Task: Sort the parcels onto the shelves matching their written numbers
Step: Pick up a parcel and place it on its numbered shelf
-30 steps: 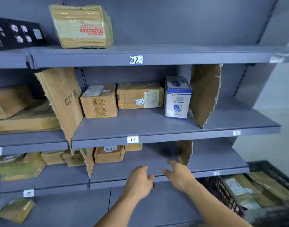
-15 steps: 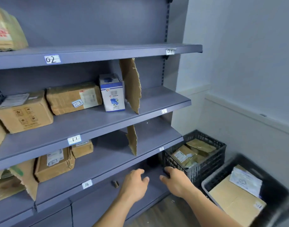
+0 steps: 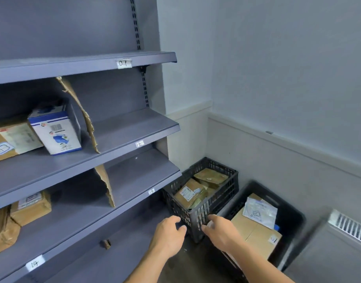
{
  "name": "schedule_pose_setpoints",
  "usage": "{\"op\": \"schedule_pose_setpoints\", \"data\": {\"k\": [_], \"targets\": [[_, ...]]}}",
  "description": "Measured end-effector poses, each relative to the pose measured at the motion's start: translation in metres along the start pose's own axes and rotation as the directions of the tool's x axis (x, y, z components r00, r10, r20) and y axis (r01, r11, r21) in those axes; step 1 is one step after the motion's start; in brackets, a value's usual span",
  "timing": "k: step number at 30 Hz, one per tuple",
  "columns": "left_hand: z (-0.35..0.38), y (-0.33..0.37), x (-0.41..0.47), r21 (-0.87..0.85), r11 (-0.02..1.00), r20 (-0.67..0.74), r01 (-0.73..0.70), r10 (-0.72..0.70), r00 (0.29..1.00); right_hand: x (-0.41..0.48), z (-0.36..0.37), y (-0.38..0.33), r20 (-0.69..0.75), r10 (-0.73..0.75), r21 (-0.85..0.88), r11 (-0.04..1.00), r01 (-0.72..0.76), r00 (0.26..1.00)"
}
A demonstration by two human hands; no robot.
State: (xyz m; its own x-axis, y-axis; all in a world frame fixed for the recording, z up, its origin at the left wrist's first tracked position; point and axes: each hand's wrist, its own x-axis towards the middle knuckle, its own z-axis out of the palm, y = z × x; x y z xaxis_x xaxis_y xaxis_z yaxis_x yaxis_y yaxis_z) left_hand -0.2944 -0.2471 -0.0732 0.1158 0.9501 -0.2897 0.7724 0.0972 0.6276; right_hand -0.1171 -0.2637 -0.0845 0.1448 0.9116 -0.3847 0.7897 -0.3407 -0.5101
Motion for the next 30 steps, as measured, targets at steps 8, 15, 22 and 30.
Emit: {"op": "schedule_pose_setpoints", "data": {"k": [8,15,22,30], "targets": [[0.059,0.056,0.018,0.008,1.0,0.087,0.002,-0.003,0.996,0.017,-0.033,0.071,-0.013,0.084,0.043,0.996,-0.083,0.996],[0.069,0.065,0.06,0.02,1.0,0.133,0.018,-0.02,0.991,0.059,-0.033,0.083,-0.005,0.14,0.114,0.984,-0.138,0.99],[0.058,0.069,0.143,-0.039,0.999,0.227,-0.01,0.018,0.974,0.13,-0.045,0.075,-0.013,0.235,0.181,0.957,-0.229,0.972],[0.052,0.082,0.234,-0.061,0.998,0.296,-0.024,0.041,0.954,0.204,-0.071,0.061,-0.088,0.297,0.26,0.928,-0.266,0.951]]}}
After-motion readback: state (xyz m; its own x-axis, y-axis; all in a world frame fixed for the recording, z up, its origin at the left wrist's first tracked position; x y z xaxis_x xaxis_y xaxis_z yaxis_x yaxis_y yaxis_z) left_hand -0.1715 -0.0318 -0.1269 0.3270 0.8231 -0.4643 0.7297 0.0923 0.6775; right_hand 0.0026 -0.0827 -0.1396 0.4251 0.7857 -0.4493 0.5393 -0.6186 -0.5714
